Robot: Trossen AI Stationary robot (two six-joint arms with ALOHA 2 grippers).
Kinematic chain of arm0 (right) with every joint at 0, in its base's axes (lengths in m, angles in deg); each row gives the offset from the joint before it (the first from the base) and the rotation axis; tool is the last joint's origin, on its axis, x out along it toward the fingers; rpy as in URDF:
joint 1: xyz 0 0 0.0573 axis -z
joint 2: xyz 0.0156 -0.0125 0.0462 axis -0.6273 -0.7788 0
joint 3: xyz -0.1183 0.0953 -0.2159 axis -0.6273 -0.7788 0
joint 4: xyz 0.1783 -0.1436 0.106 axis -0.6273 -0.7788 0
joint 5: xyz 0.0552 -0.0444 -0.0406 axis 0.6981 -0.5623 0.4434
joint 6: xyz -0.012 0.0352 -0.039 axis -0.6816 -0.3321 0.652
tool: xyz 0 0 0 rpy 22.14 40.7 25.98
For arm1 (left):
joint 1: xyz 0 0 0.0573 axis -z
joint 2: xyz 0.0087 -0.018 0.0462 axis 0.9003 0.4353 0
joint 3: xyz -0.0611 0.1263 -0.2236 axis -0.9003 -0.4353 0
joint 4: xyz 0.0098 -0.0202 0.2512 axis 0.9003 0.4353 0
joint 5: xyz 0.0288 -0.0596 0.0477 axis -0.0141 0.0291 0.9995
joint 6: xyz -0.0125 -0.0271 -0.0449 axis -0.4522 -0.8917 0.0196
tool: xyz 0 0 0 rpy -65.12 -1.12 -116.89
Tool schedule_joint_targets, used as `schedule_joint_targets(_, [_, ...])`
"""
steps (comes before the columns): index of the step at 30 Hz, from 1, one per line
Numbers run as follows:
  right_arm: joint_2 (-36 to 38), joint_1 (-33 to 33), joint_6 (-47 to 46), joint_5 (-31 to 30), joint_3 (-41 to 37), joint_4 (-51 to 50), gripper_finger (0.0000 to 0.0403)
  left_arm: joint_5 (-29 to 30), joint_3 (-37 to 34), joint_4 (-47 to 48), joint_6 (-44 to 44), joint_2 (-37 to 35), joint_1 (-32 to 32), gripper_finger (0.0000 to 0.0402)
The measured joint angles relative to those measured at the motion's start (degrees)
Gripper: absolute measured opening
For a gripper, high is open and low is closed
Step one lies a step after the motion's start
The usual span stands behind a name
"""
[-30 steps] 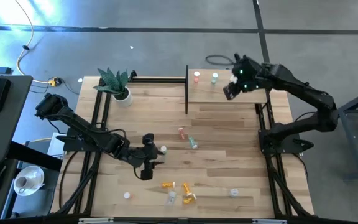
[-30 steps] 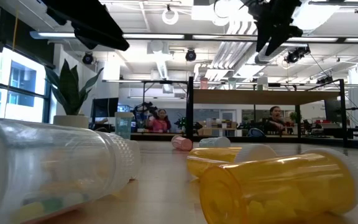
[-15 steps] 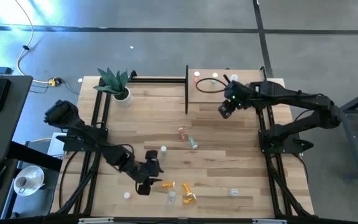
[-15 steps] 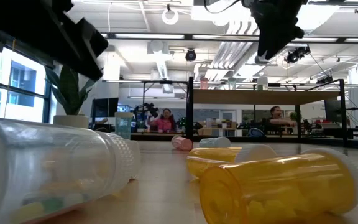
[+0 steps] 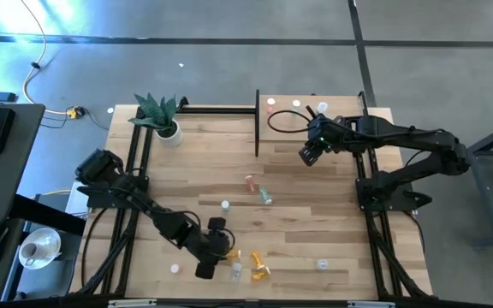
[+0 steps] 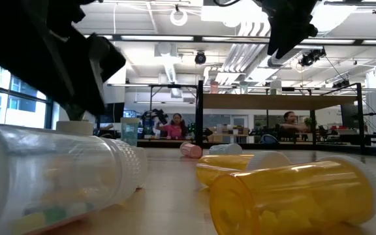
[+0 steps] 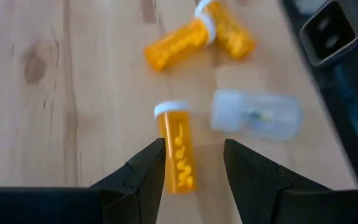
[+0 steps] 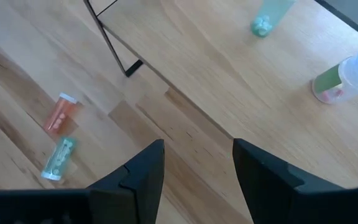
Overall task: Pick and place medicine bottles onto shelf by color
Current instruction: Put the top orange pill bottle on the shelf
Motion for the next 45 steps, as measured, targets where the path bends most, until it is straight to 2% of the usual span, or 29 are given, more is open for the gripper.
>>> schedule_joint_targets(4, [-0.01,0.0,0.01,0.01,0.0,-0.01,0.0181,0.97,2.43,4.97,-1.26,1.86,0.0,0.0153])
schedule_joint_targets(15, [-0.04,0.0,0.02,0.02,-0.02,0.18,0.0181,-0.77,3.1,4.5,-1.27,5.37,-0.31,0.0153])
schedule_joint_targets(31, [-0.04,0.0,0.02,0.02,-0.02,0.17,0.0181,-1.35,3.06,4.57,-1.27,5.82,-1.29,0.0152])
schedule_joint_targets(38, [-0.04,0.0,0.01,0.03,-0.02,0.04,0.0181,-2.35,3.13,2.8,-1.27,8.47,-1.29,0.0135])
schedule_joint_targets(45, [-0.04,0.0,0.0,0.04,-0.02,-0.02,0.0181,-2.19,3.08,2.44,0.04,7.98,-1.31,0.0102])
